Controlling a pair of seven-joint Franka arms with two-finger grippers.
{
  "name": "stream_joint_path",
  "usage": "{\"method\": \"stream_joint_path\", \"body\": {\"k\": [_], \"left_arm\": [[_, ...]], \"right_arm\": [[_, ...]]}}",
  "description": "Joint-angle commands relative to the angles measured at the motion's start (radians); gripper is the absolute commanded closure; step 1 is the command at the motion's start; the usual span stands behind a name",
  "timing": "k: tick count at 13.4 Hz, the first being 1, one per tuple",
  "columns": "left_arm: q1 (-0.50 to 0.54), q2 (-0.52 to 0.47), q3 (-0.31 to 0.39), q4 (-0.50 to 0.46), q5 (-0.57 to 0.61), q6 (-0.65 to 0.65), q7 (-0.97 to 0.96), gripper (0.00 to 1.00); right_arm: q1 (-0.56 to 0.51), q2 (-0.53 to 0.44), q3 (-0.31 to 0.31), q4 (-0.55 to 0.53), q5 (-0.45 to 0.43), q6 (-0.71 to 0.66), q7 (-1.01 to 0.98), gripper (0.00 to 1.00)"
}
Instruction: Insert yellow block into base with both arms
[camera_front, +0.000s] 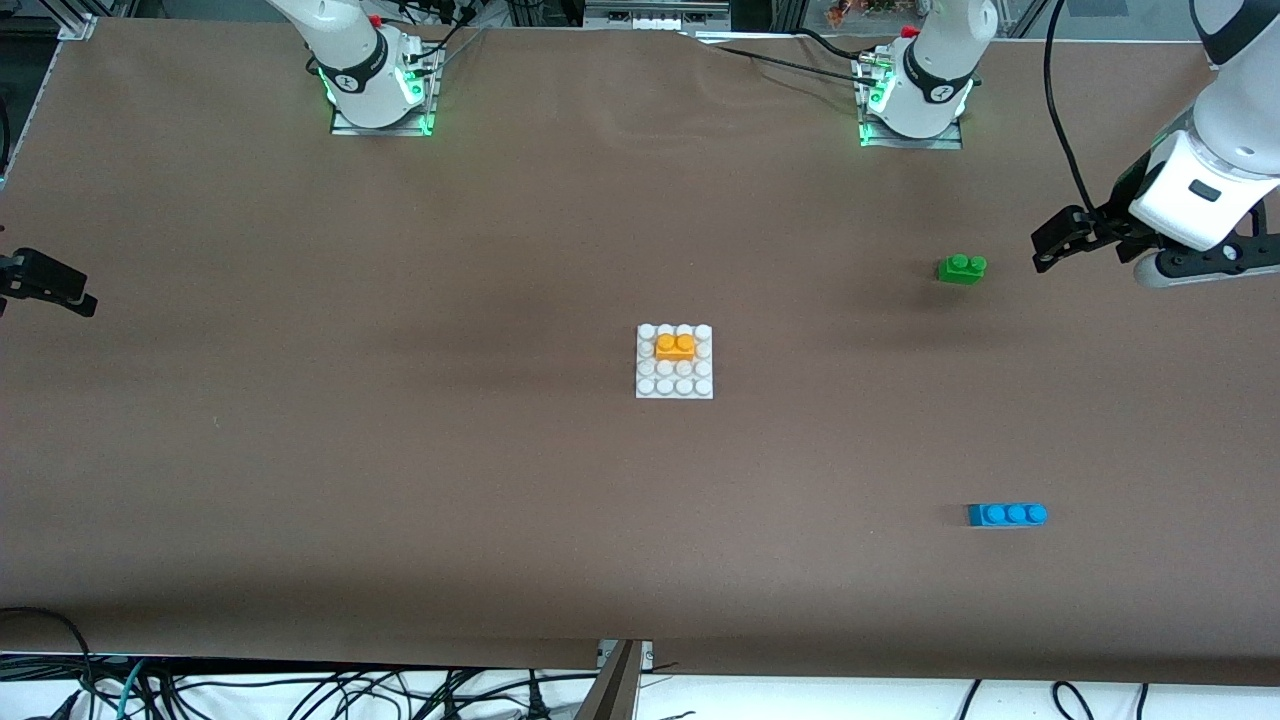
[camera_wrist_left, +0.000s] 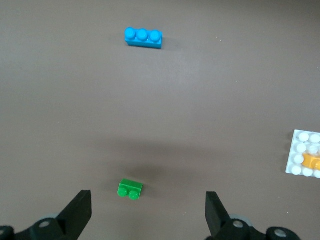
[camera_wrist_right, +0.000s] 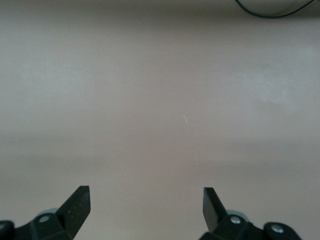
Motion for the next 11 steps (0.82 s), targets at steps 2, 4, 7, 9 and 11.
{"method": "stream_joint_path", "body": {"k": [2, 4, 7, 9, 11], "left_arm": [[0.038, 0.037, -0.010, 0.062, -0.010, -0.010, 0.020, 0.00], [0.038, 0.037, -0.013, 0.062, -0.010, -0.013, 0.019, 0.00], [0.038, 0.037, -0.015, 0.062, -0.017, -0.017, 0.020, 0.00], [0.034, 0.035, -0.008, 0.059, -0.054, -0.014, 0.026, 0.00], [-0.045, 0.031, 0.068, 0.061, -0.046, -0.017, 0.043, 0.00]], "right_arm": [[-0.004, 0.005, 0.004, 0.015, 0.005, -0.015, 0.012, 0.00], [-0.006, 0.005, 0.004, 0.015, 0.005, -0.015, 0.015, 0.00], [-0.004, 0.006, 0.004, 0.015, 0.005, -0.015, 0.017, 0.00], [-0.006, 0.006, 0.004, 0.015, 0.005, -0.015, 0.017, 0.00], [-0.006, 0.006, 0.004, 0.015, 0.005, -0.015, 0.017, 0.00]]}}
